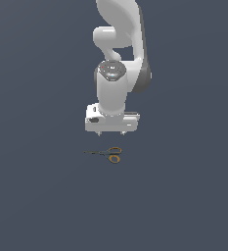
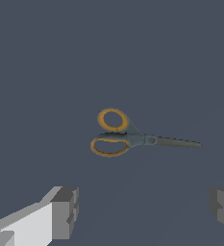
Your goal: Pick up the object and move it to a goal position.
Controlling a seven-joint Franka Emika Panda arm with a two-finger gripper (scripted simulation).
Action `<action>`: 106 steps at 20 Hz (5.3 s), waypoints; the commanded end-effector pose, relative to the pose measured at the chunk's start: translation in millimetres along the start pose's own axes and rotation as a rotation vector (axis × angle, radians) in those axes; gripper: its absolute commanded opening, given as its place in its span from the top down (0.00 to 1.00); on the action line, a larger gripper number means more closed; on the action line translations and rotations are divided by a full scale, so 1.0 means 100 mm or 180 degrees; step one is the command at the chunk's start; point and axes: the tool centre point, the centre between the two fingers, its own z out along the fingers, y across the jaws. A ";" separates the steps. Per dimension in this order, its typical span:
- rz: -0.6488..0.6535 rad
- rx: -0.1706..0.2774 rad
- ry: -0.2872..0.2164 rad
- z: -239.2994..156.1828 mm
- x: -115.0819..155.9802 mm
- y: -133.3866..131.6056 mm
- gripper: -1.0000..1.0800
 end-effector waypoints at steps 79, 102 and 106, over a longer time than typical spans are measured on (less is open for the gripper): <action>-0.3909 0.0042 0.0098 1.04 0.06 0.43 0.04; -0.3910 0.0041 0.0097 1.54 0.07 0.41 1.00; -0.3910 0.0041 0.0097 1.54 0.07 0.41 1.00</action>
